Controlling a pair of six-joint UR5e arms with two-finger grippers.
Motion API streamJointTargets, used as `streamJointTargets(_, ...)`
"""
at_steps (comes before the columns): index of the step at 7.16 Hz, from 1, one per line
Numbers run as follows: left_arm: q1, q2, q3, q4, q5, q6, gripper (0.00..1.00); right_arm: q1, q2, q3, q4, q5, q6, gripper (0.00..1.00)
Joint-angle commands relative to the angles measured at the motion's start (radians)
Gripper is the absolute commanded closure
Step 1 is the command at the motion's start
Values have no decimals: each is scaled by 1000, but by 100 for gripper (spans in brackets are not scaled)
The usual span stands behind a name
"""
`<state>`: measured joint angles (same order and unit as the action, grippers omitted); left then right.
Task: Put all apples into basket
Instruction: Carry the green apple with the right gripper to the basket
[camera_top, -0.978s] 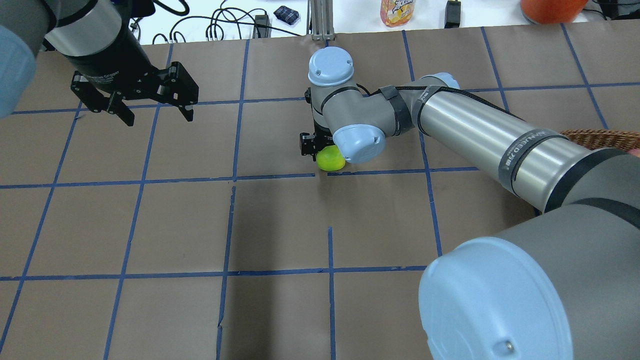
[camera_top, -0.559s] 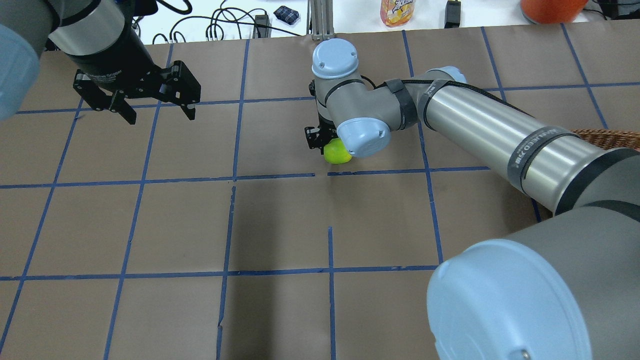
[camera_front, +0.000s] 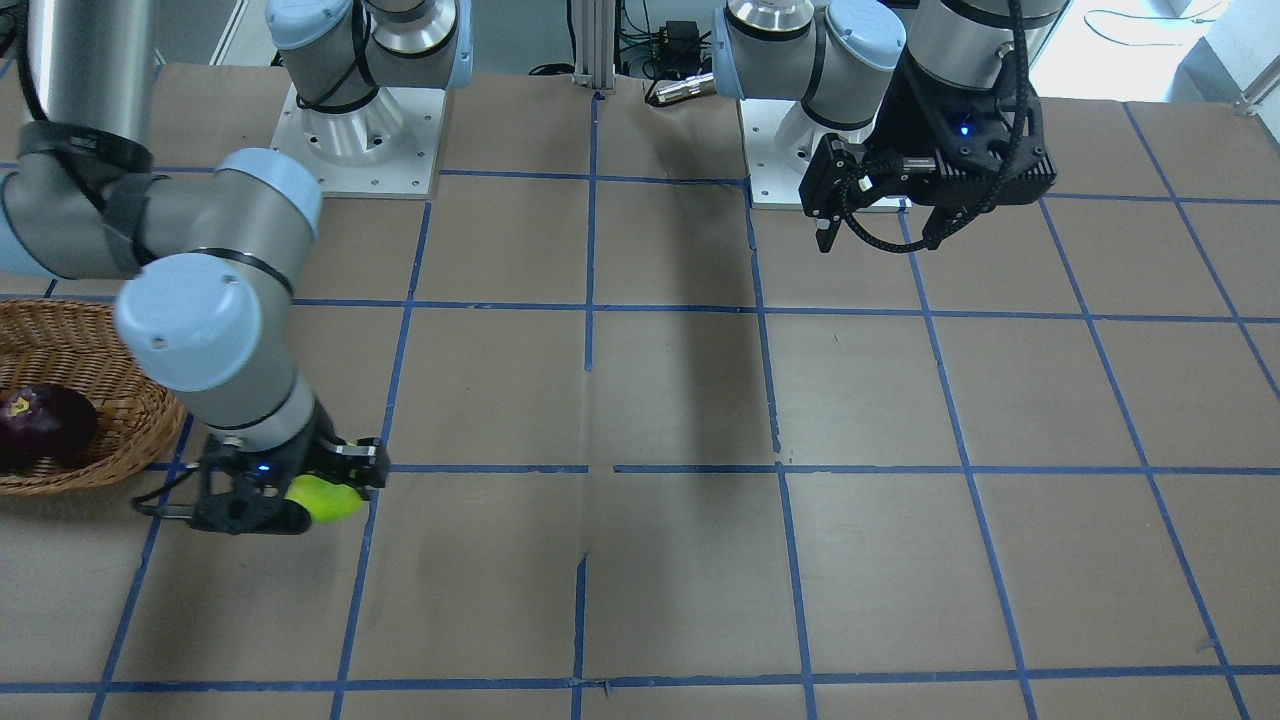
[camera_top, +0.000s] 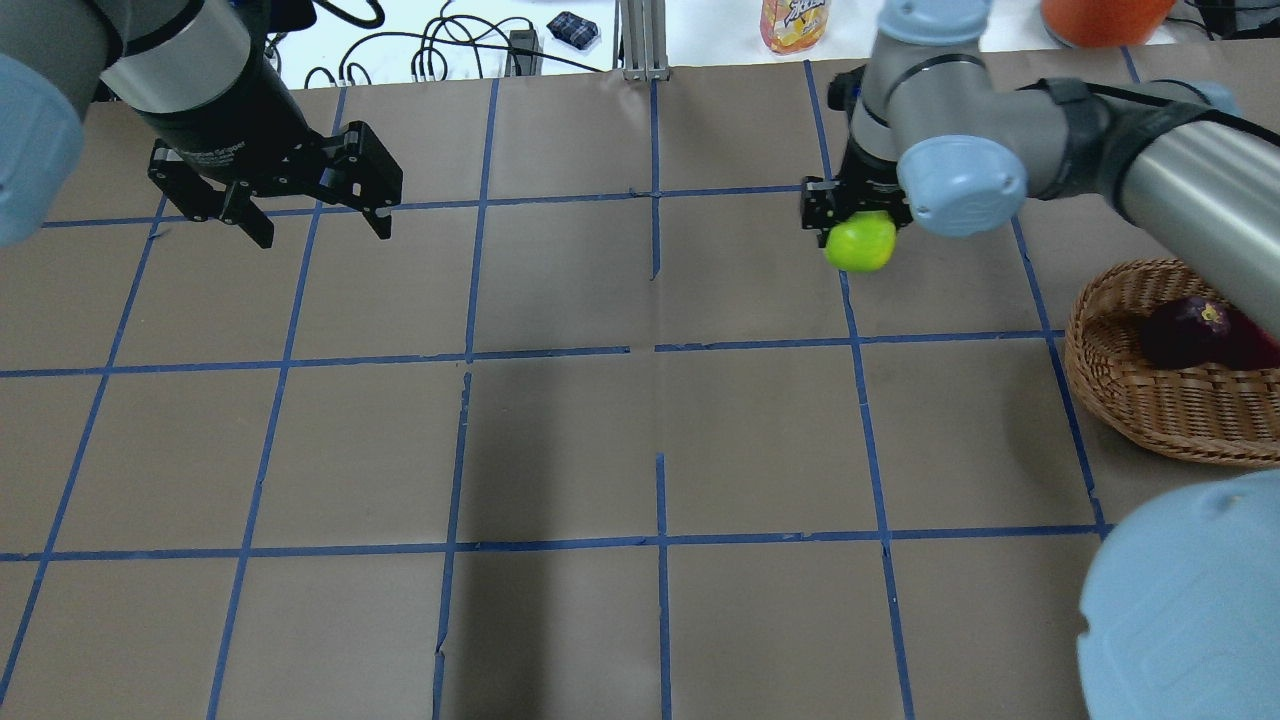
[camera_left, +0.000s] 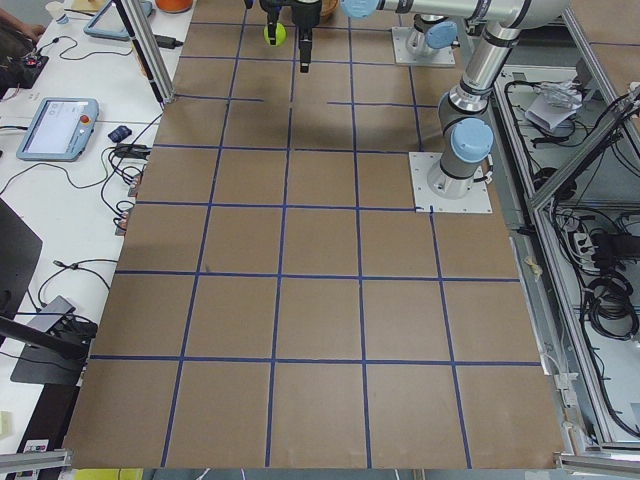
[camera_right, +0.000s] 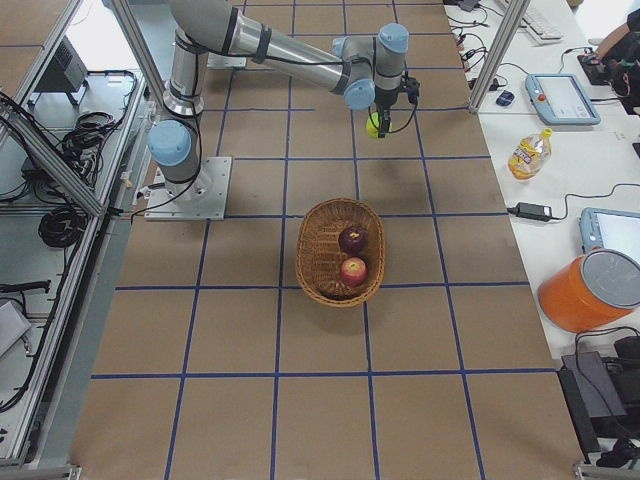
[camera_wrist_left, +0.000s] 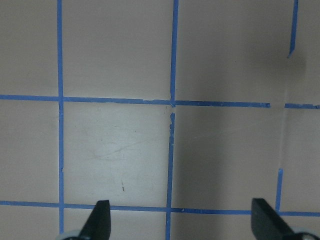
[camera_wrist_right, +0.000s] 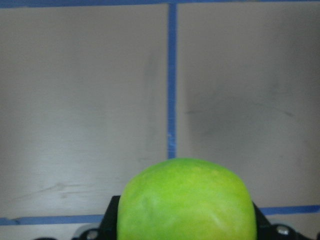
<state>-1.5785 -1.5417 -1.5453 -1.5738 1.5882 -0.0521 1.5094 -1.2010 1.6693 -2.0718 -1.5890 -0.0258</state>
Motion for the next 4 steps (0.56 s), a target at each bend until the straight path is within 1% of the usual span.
streamJointTargets(1, 0, 0, -1, 2, -1, 0, 0, -244, -96, 125, -33, 9, -301, 57)
streamJointTargets(2, 0, 0, -1, 2, -1, 0, 0, -362, -110, 144, -42, 21, -469, 57)
streamJointTargets(3, 0, 0, -1, 2, -1, 0, 0, -424, -111, 170, -44, 21, -608, 57)
streamJointTargets(4, 0, 2, -1, 2, -2, 0, 0, -475, -112, 197, -50, 24, -679, 57)
